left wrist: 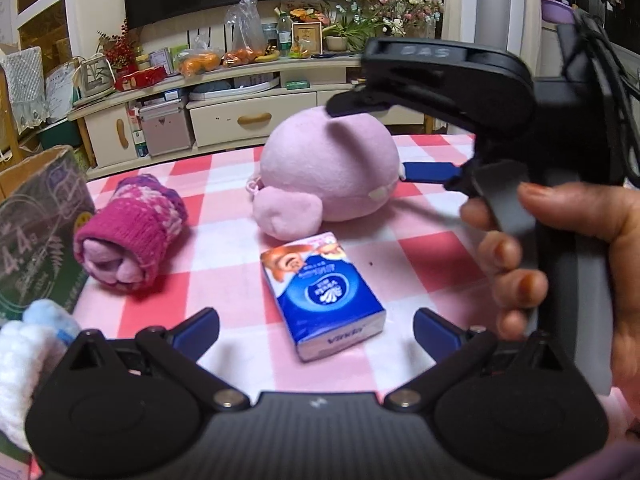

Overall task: Organize soft objects
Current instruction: 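Close the right tool on the pig plush while the left tool grasps the tissue pack, then lift the tissue pack with the left tool while the right tool lifts the pig plush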

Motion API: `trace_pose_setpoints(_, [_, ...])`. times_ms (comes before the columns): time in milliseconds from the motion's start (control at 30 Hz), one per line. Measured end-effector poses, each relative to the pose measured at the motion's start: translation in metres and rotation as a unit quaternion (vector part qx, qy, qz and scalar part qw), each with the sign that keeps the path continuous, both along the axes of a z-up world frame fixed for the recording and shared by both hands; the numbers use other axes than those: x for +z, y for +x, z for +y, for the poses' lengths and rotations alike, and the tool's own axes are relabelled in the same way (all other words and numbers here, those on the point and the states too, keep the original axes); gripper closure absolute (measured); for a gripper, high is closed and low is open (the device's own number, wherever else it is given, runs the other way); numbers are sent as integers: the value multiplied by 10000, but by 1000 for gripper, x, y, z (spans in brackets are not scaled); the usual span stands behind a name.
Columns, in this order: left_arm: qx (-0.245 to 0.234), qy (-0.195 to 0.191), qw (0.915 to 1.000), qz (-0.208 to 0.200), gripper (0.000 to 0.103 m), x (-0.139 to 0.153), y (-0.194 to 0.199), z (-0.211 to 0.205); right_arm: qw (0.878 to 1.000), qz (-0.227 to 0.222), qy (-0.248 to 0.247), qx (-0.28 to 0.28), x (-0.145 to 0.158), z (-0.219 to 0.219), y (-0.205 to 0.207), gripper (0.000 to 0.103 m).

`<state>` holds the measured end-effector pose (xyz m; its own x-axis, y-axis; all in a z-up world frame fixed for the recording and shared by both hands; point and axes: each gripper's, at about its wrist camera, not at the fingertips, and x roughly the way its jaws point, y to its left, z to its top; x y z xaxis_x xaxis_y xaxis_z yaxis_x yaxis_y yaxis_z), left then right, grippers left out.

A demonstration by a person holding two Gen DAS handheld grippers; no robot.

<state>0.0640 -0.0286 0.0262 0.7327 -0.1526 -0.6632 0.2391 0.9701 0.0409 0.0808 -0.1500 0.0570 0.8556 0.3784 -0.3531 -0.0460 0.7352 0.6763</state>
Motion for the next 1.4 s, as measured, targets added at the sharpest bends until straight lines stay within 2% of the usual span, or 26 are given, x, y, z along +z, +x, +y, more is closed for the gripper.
trace_pose_setpoints(100, [94, -16, 10000, -18, 1, -2, 4, 0, 9996, -36, -279, 3, 2, 4, 0, 0])
trace_pose_setpoints(433, [232, -88, 9995, 174, 2, -8, 20, 4, 9992, 30, -210, 326, -1, 3, 9, 0])
trace_pose_setpoints(733, [231, -235, 9989, 342, 25, -7, 22, 10, 9976, 62, 27, 688, -3, 5, 8, 0])
trace_pose_setpoints(900, [257, -302, 9985, 367, 48, -3, 21, 17, 9970, 15, 53, 767, -2, 11, 5, 0])
trace_pose_setpoints(967, [283, -393, 9980, 399, 51, -2, 21, 20, 9968, -14, -10, 796, 0, 14, 3, 0])
trace_pose_setpoints(1400, [327, -668, 9961, 483, 51, 5, 7, 38, 9944, -234, -816, 628, 26, 38, -16, 7])
